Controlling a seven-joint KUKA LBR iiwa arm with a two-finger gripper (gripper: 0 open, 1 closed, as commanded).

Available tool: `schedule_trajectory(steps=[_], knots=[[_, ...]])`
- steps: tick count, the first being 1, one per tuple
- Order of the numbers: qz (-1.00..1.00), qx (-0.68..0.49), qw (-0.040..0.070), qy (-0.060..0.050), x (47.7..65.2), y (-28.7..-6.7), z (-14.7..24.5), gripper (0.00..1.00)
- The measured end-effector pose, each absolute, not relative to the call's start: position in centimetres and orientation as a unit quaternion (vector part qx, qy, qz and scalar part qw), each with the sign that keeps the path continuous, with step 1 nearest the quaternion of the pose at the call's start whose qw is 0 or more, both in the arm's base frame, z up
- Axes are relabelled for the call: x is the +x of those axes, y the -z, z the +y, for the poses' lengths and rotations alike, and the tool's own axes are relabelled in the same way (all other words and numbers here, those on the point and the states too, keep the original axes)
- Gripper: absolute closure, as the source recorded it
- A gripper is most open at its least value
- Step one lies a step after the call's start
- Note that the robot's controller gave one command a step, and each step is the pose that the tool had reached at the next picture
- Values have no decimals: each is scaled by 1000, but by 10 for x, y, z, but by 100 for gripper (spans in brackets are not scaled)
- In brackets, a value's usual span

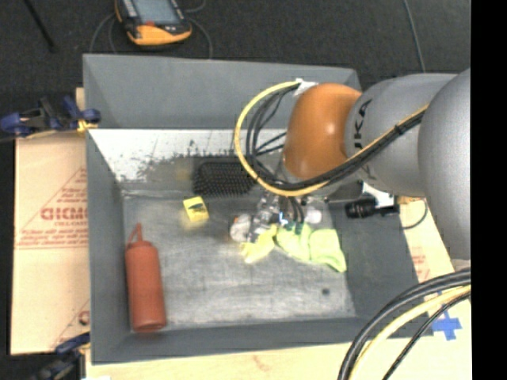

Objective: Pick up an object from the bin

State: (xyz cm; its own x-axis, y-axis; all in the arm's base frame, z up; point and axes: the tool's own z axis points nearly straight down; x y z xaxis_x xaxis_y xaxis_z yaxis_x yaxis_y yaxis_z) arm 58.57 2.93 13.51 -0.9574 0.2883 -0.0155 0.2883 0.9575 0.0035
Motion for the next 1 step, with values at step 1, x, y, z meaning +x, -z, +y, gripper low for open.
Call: schedule_trajectory(steps=[1], knots=[[987,159,0,0,558,-141,21,100]])
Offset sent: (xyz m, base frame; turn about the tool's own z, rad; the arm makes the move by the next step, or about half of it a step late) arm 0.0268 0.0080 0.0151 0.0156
